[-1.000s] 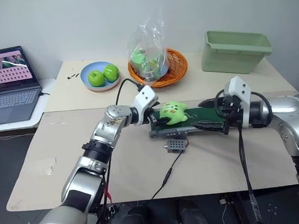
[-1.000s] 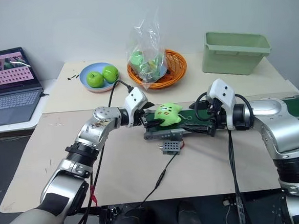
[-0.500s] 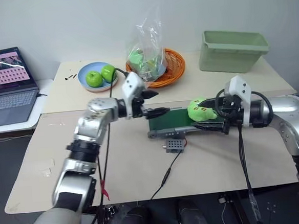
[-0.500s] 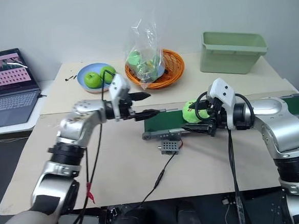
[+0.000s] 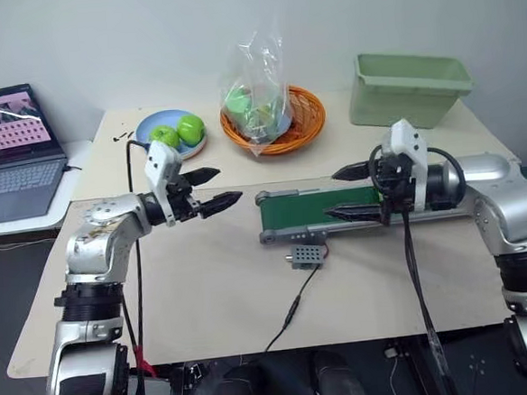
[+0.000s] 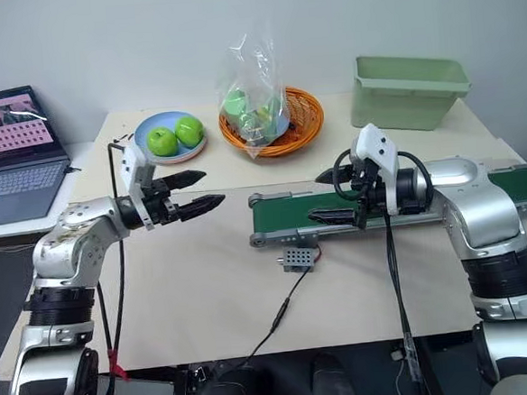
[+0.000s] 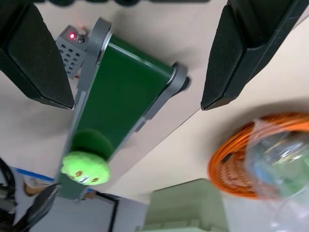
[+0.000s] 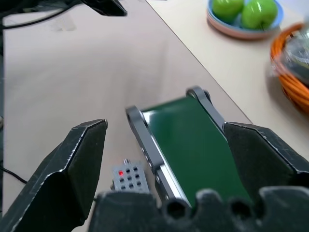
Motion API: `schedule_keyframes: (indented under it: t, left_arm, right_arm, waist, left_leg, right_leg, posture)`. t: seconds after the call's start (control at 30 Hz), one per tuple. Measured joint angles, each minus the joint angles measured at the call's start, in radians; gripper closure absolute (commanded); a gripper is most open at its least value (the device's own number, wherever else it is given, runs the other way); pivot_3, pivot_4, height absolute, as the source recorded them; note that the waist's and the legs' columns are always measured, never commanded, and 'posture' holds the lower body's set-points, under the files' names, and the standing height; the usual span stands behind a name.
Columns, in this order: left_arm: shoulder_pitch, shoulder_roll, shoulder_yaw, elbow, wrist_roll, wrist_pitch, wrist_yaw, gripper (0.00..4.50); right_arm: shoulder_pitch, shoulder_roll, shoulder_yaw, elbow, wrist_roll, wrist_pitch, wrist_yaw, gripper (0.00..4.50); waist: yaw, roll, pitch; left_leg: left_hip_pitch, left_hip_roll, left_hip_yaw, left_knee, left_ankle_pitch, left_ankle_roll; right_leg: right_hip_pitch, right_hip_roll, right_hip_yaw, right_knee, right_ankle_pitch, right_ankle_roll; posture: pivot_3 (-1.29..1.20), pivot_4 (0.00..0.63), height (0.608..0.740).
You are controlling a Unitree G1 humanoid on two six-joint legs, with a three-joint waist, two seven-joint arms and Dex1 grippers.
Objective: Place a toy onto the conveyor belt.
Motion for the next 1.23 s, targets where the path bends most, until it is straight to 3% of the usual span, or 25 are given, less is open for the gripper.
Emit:
schedule_keyframes:
  t: [0.13, 0.4, 1.23]
  left_arm:
    - [0.055, 0.024, 0.06, -0.117, -0.06, 0.066, 0.043, 0.06]
    - [0.106, 0.025, 0.063, -0.227, -0.123, 0.134, 0.124, 0.06]
    - [0.111, 0.027, 0.055, -0.242, -0.134, 0.131, 0.181, 0.06]
  right_arm:
    - [-0.019, 0.018, 0.018, 0.037, -0.002, -0.004, 0.017, 0.0]
    - [-0.061, 0.049, 0.052, 0.087, -0.021, -0.026, 0.04, 0.0]
    - [-0.092, 0.078, 0.068, 0.146, -0.06, -0.067, 0.061, 0.0]
  waist:
    - [0.001, 0.0, 0.0]
    - [0.0, 0.0, 0.0]
    - [0.0, 0.0, 0.0]
  left_leg:
    - [0.0, 0.0, 0.0, 0.0, 0.0, 0.0]
    - [0.0, 0.0, 0.0, 0.0, 0.0, 0.0]
    - [0.0, 0.0, 0.0, 0.0, 0.0, -0.001]
  right_leg:
    - [0.0, 0.0, 0.0, 0.0, 0.0, 0.0]
    - [0.0, 0.0, 0.0, 0.0, 0.0, 0.0]
    - [0.0, 0.0, 0.0, 0.0, 0.0, 0.0]
  posture:
    - [0.0, 0.15, 0.732]
    - [0.0, 0.15, 0.732]
    - [0.0, 0.15, 0.732]
